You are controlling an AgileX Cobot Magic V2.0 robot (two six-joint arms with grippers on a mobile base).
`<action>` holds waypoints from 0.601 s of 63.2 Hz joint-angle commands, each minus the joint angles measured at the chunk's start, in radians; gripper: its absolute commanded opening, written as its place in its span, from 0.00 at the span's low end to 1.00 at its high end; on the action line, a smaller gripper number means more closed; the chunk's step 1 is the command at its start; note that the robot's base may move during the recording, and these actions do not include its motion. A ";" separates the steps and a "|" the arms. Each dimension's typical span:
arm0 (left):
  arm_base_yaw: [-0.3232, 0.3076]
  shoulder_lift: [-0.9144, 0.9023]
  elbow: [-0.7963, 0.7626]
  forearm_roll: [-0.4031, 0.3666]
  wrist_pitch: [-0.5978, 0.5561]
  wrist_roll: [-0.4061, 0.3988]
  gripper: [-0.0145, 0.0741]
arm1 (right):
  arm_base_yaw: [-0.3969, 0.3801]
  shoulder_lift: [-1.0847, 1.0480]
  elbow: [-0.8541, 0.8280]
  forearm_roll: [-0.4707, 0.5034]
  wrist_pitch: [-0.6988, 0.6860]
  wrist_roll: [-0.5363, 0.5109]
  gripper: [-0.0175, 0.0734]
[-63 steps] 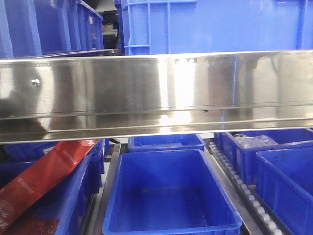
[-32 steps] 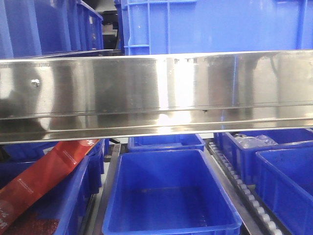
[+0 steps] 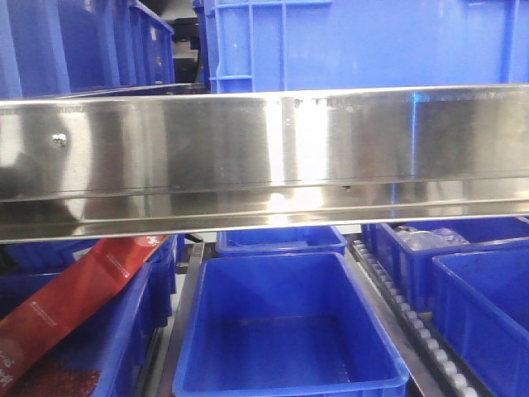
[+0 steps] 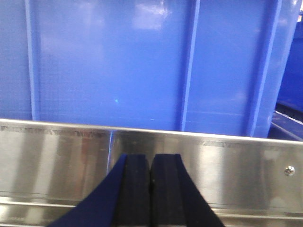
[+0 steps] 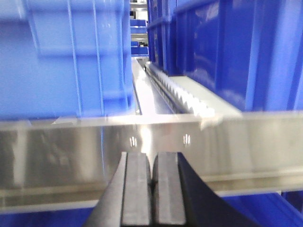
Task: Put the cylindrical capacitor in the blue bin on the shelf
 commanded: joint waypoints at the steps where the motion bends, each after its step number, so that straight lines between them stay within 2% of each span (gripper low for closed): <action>1: -0.004 -0.005 -0.002 -0.004 -0.017 -0.007 0.04 | -0.003 -0.023 0.030 -0.020 -0.064 0.005 0.02; 4: -0.004 -0.005 -0.002 -0.004 -0.017 -0.007 0.04 | -0.003 -0.023 0.030 -0.041 -0.014 0.005 0.02; 12: -0.004 -0.005 -0.002 -0.004 -0.017 -0.007 0.04 | -0.002 -0.023 0.030 -0.103 -0.019 0.005 0.02; 38: -0.004 -0.005 -0.002 -0.004 -0.017 -0.007 0.04 | -0.002 -0.023 0.030 -0.063 -0.055 0.005 0.02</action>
